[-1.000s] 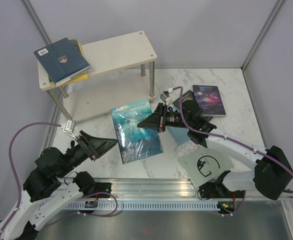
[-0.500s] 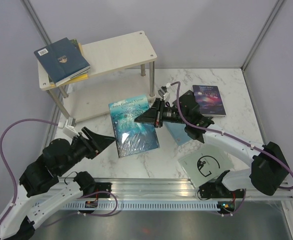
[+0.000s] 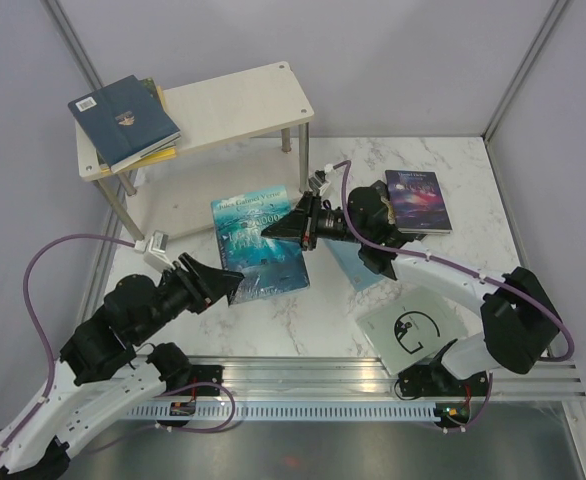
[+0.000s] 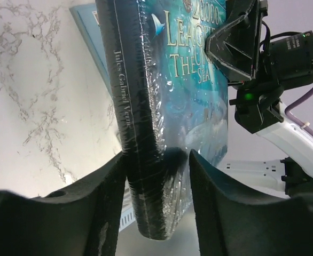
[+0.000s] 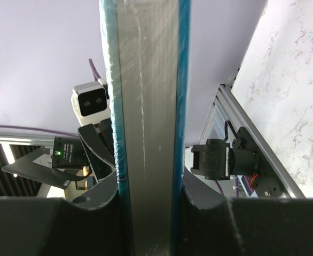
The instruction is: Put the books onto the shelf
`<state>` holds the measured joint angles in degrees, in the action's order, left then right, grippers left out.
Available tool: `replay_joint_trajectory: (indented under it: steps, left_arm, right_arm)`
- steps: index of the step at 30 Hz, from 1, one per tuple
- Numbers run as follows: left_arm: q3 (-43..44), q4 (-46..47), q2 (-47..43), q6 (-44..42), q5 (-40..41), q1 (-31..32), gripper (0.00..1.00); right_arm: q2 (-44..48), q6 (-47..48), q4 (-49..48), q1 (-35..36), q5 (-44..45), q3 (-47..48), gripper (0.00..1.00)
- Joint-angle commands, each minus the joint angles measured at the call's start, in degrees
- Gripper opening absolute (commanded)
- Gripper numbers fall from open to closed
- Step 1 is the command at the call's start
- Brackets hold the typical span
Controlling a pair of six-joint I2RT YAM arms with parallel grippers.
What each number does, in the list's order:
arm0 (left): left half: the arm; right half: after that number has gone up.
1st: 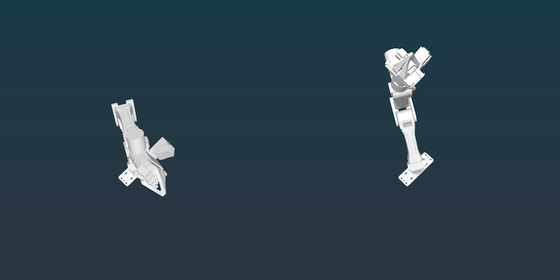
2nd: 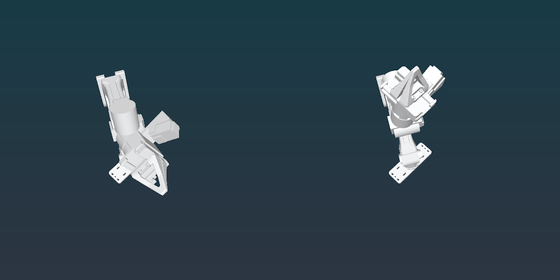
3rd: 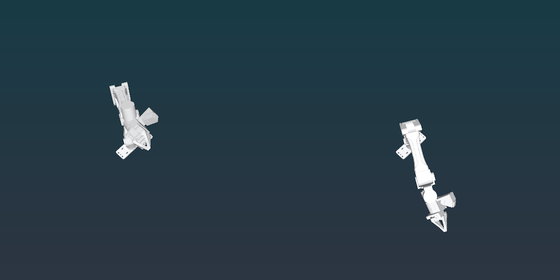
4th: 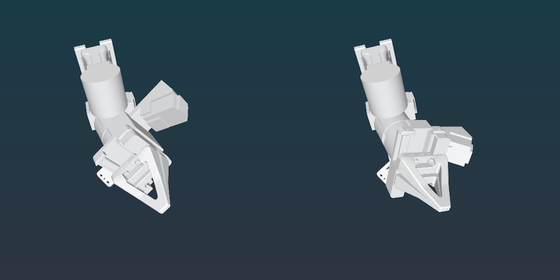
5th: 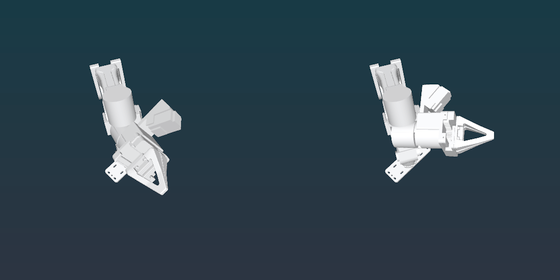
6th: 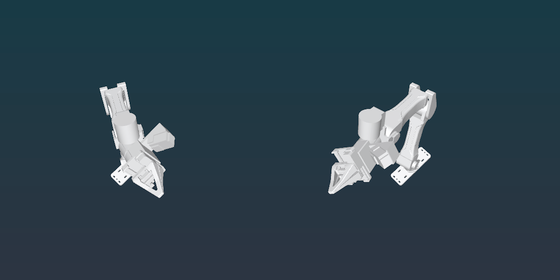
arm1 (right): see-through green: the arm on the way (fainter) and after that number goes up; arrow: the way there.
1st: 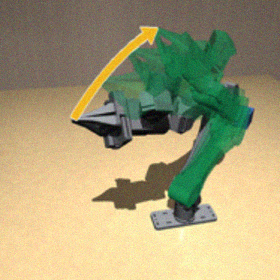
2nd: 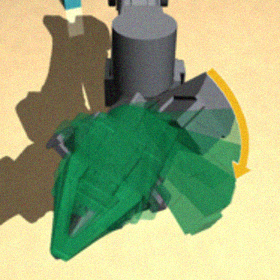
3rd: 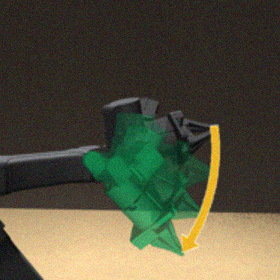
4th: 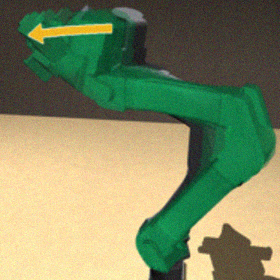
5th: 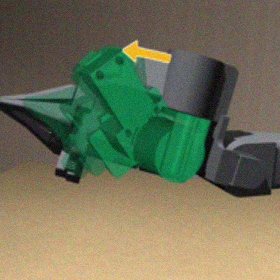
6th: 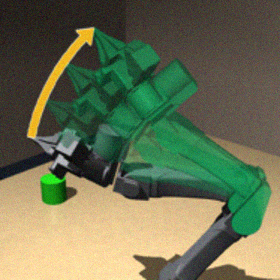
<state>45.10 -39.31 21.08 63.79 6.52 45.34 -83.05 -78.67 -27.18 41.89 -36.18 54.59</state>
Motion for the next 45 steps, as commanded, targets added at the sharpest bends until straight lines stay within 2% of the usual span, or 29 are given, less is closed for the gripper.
replay_joint_trajectory:
  steps: [1,3,7,9,12,14,18,19,23,25,26,27,28,29,30,32,33,36,39,42,45]
  left_arm:
    - [-0.71,7.14,1.06,-1.30,-1.86,-0.08,0.52]
    - [-1.59,9.16,1.60,-0.86,-3.01,-0.08,0.42]
    - [-3.44,14.95,0.98,-0.33,-4.85,-0.08,0.35]
    - [-3.70,17.93,1.33,-0.16,-6.26,-0.08,0.36]
    - [-4.50,21.37,1.86,0.37,-8.98,-0.17,0.47]
    - [-4.67,22.87,2.73,0.37,-9.25,-0.08,0.51]
    - [-4.58,23.14,2.56,0.55,-8.20,-0.17,0.47]
    - [-4.41,23.05,2.30,0.63,-7.85,-0.08,0.44]
    - [-2.04,19.11,2.30,0.02,-4.79,-0.08,0.02]
    - [1.02,16.21,2.56,-1.20,-3.54,-0.17,0.02]
    - [2.69,11.32,3.34,-1.56,-1.62,-0.08,0.02]
    - [4.62,8.40,3.96,-2.17,-0.47,-0.17,0.02]
    - [9.43,5.59,4.92,-4.01,0.50,-0.17,0.02]
    - [12.26,-0.79,6.85,-5.07,2.68,-0.17,0.02]
    - [15.16,-0.86,8.09,-5.08,2.70,-0.17,0.02]
    - [23.78,-7.43,10.02,-8.15,5.60,-0.08,0.02]
    - [29.37,-10.23,12.12,-11.64,8.30,-0.17,0.02]
    - [37.58,-14.63,15.82,-16.14,10.61,0.01,0.02]
    - [50.39,-17.37,21.97,-21.50,11.85,0.18,0.02]
    - [57.87,-17.38,27.25,-24.76,11.76,0.36,0.02]
    - [61.24,-16.42,31.64,-28.27,10.88,0.45,0.02]
  right_arm:
    - [0.43,-5.61,-15.69,-0.05,-1.17,5.18,0.00]
    - [-0.62,-7.72,-17.72,-0.05,-1.34,4.74,0.00]
    - [-2.12,-10.79,-23.17,-0.05,-1.35,3.69,0.00]
    - [-2.99,-12.20,-24.67,-0.05,-1.26,3.07,0.00]
    - [-4.31,-14.65,-28.45,-0.05,-1.26,2.46,0.00]
    - [-4.93,-15.63,-30.65,-0.05,-1.26,2.37,0.00]
    - [-5.64,-15.81,-30.92,-0.05,-1.61,2.80,0.00]
    - [-5.81,-15.90,-30.92,-0.05,-1.70,2.80,0.00]
    - [-6.07,-15.72,-30.92,-0.14,-2.05,2.63,0.00]
    - [-5.90,-15.63,-30.74,-0.23,-2.48,2.54,0.00]
    - [-5.90,-15.46,-30.57,-0.32,-2.75,2.54,0.04]
    - [-5.73,-15.20,-30.04,-0.49,-3.01,2.54,0.12]
    - [-5.46,-14.85,-28.56,-0.84,-3.28,2.54,0.26]
    - [-4.85,-13.45,-27.33,-1.10,-3.71,2.72,0.59]
    - [-4.41,-12.48,-25.83,-1.37,-3.98,2.80,0.70]
    - [-2.92,-9.50,-20.91,-2.42,-4.68,2.89,0.89]
    - [-1.95,-8.70,-18.46,-3.21,-4.95,2.89,0.91]
    - [-0.63,-6.85,-16.42,-4.53,-6.00,2.02,0.92]
    - [0.60,-6.84,-15.98,-6.20,-6.79,0.17,0.93]
    - [1.48,-7.02,-16.32,-6.82,-7.50,-1.32,0.93]
    - [2.27,-6.93,-16.33,-6.91,-7.67,-2.12,0.93]
